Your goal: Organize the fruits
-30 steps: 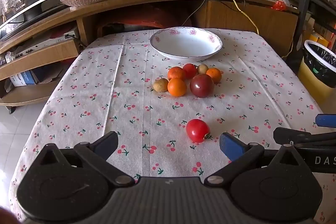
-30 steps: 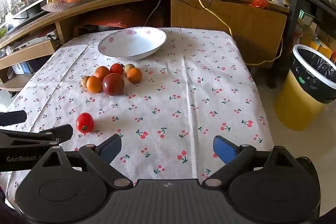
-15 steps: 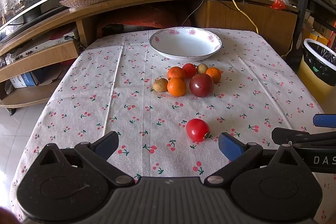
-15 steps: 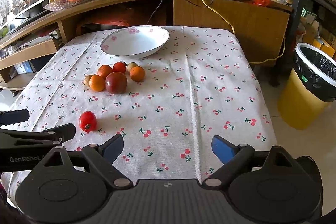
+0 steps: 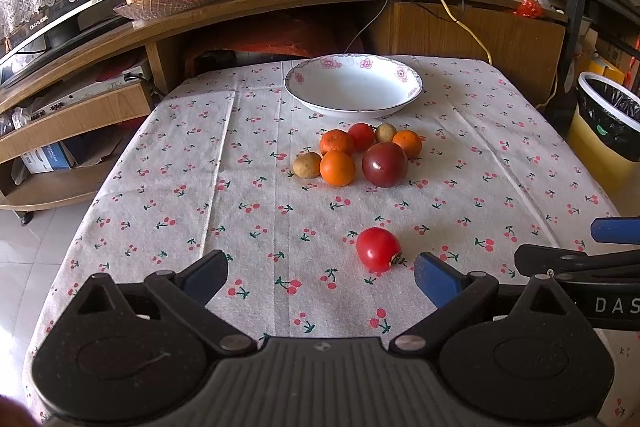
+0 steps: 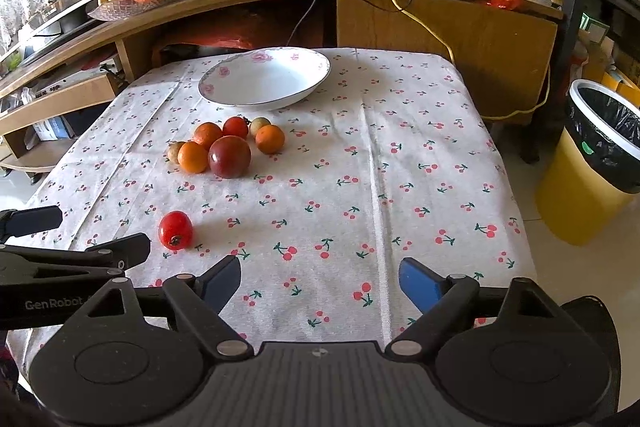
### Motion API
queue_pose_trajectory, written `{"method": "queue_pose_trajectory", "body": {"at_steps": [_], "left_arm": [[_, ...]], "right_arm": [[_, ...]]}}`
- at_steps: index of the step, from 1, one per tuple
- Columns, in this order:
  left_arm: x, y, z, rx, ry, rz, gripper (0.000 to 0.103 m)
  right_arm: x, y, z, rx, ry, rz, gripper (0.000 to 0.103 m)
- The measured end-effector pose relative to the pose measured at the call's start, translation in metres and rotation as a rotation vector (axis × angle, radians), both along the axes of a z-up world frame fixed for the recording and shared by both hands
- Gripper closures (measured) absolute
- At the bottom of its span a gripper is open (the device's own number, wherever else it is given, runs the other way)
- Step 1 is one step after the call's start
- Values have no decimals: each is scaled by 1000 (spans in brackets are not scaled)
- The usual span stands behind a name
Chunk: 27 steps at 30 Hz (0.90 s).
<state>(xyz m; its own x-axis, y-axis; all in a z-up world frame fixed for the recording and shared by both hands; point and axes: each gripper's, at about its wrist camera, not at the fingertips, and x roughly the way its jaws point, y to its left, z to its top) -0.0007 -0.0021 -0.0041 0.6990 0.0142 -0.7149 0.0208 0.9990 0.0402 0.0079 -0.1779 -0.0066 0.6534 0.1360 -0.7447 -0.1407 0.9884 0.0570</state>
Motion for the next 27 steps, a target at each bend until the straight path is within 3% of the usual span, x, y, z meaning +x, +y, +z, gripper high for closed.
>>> {"method": "queue_pose_trajectory", "body": {"at_steps": [19,27], "left_arm": [[-5,1,16,33,-36,6,2],[16,-7,-1,9,8,-29,4]], "right_arm": [[4,4,10,52,17,54,29],[14,-1,1,44,55,31,29]]}}
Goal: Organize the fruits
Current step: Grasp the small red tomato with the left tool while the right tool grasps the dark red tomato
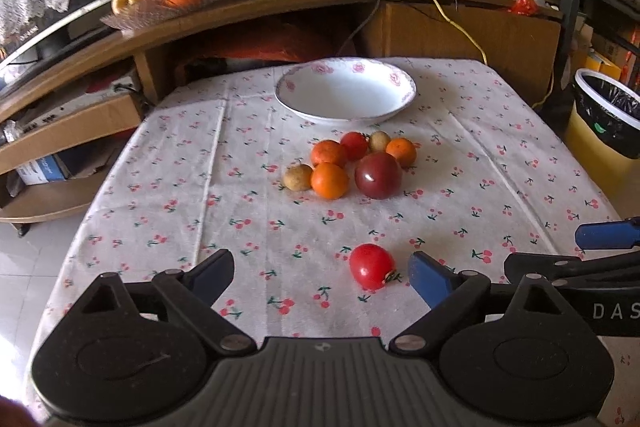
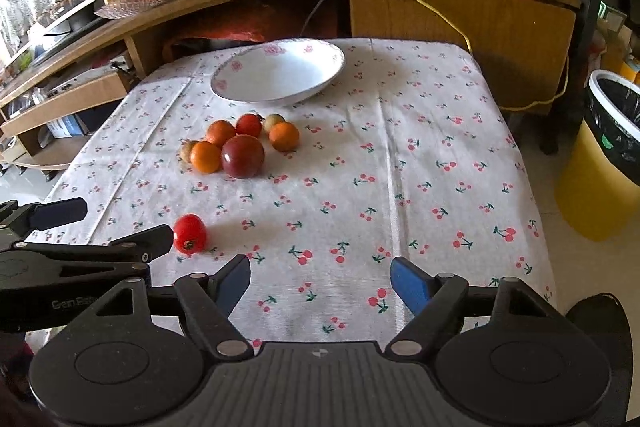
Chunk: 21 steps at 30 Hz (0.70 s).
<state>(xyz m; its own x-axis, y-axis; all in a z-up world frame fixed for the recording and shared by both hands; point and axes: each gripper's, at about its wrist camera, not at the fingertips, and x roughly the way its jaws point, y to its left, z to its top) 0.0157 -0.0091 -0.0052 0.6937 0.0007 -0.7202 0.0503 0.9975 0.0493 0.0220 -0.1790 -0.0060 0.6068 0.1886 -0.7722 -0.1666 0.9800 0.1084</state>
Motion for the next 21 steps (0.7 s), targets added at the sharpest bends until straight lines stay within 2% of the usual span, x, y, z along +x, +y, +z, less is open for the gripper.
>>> {"method": "queue_pose_trajectory", "body": {"at_steps": [5,10,12,17,21], "left_arm": [[11,-3,-13,-12,26,-17,5],[20,-6,-22,-44,47,-40,19],[23,-9,-26,-29,56,-46,30],[27,-12,-34,-10,80,-58,42],[28,-12,-35,-24,78,-66,50]], "right_arm": [[8,-2,-10,-5,36,-4,29],[11,-3,-15,-3,55,-2,29],[12,-4,-16,-4,57,0,29],[15,-9,-15,4,59,-15,29],[15,-10,-14,7,54,-15,29]]}}
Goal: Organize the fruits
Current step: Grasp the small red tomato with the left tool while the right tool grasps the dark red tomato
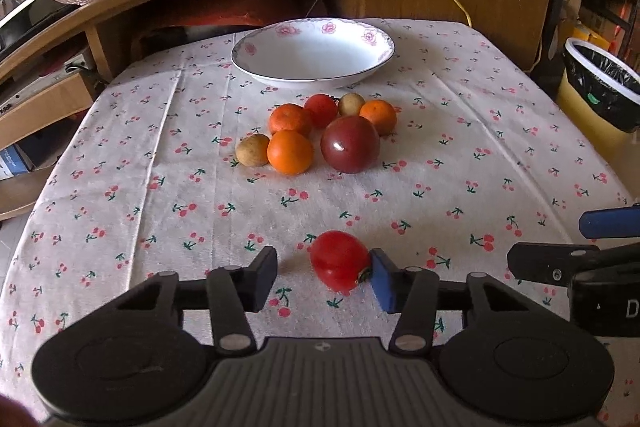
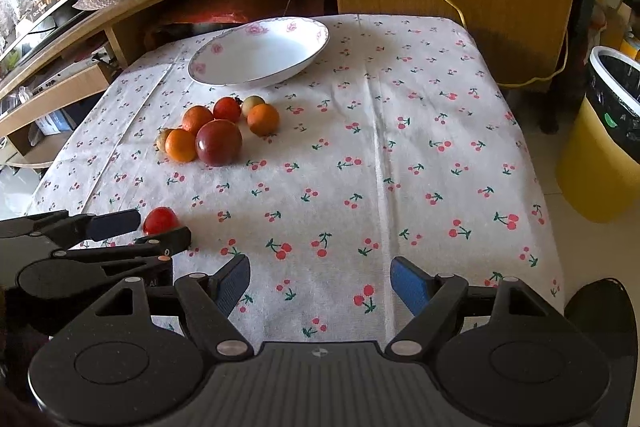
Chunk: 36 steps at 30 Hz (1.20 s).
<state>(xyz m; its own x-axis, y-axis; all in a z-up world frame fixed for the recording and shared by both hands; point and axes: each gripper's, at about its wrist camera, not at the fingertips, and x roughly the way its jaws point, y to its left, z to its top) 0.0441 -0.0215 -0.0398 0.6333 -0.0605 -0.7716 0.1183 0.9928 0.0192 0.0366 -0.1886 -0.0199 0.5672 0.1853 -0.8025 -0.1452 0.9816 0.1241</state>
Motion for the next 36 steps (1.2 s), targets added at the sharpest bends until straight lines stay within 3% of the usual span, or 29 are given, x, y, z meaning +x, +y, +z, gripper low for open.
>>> {"method": "queue_pose_trajectory", "body": {"at_steps": [6,9,15,21,27,29,33,36], "left_arm": [[0,0,3,-11,10,-38,64],[0,5,9,14,15,-36,64],[12,23,25,-26,10,-26,64],[35,33,28,-36,34,-80,64],[51,39,22,-16,66,-112,65],[54,43,20,-14,77,-115,65],[59,52,15,-31,88,-96,65],[62,56,12,-46,98,-79,65]], "right_arm": [[3,3,8,10,-19,16,29],[9,7,18,22,-40,36,29],[36,25,29,40,-69,116,33],[66,52,22,8,-78,249,35],[90,63,9,39,-46,343,36],[96,65,4,52,-25,354,43],[105,69,-5,58,2,367,45],[112,73,-10,61,17,373,56]]}}
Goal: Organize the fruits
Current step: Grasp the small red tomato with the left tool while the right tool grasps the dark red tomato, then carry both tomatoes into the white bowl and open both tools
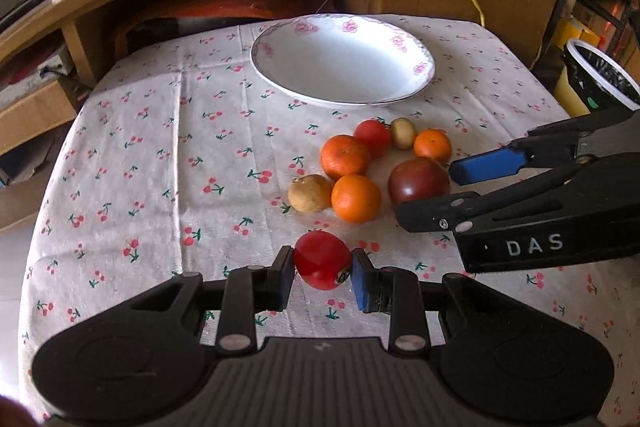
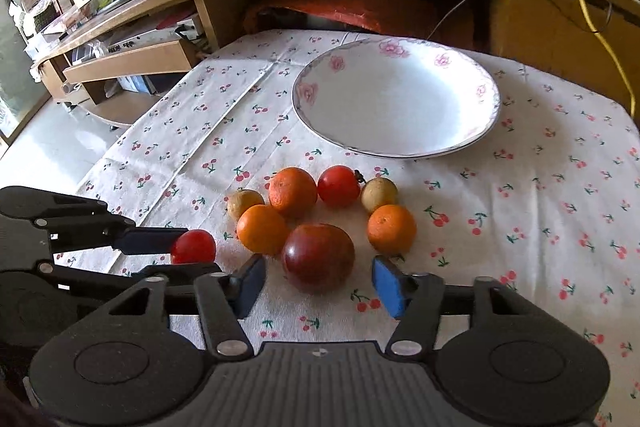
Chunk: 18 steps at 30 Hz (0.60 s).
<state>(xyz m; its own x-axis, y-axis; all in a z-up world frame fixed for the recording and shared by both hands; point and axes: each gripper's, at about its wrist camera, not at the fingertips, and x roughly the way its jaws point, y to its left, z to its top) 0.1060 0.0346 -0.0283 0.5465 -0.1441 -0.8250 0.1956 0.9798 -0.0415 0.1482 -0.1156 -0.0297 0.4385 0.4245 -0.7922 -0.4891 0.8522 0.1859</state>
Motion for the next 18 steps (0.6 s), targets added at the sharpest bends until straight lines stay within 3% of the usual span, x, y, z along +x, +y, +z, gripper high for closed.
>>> {"method": "queue_pose_trajectory", "body": {"at_steps": [2,4,18], "left_arm": [[1,-1,-1,1,2,-3,65],[2,-2,-2,5,0,-11,65],[6,-8,9,11,-28,-15,65]], "right_arm": [[3,1,-4,-7,18,0,66],[4,0,-6,1,35,-3,68],[-8,-8,11,3,16,-20,69]]}}
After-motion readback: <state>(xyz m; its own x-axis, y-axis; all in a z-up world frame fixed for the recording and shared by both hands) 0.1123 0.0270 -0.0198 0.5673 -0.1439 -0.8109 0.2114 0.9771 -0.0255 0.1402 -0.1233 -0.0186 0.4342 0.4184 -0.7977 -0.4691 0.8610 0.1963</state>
